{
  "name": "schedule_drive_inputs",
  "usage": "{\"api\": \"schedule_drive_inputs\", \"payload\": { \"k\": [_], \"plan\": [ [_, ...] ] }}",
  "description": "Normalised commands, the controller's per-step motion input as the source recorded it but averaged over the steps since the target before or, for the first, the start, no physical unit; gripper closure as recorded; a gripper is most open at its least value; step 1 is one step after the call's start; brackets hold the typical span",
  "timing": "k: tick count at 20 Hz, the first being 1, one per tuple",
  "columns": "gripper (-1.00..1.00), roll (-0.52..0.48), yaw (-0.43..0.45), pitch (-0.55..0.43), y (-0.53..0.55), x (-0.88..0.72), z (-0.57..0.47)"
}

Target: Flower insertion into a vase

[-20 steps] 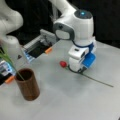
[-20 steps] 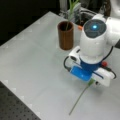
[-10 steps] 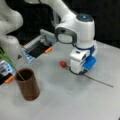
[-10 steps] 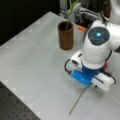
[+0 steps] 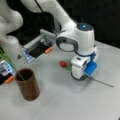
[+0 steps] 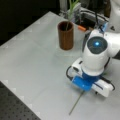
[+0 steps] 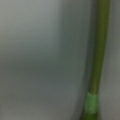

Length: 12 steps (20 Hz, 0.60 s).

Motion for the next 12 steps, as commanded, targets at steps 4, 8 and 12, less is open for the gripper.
{"api": "schedule_drive_inputs", "payload": {
  "k": [4,8,12],
  "plan": [
    [-1.0,-0.229,0.026,-0.105,0.05,0.04,-0.14],
    [-1.0,-0.256,0.031,-0.121,0.09,0.05,-0.19],
    [-1.0,-0.258,0.017,-0.14,0.14,0.08,-0.26]
  ]
}}
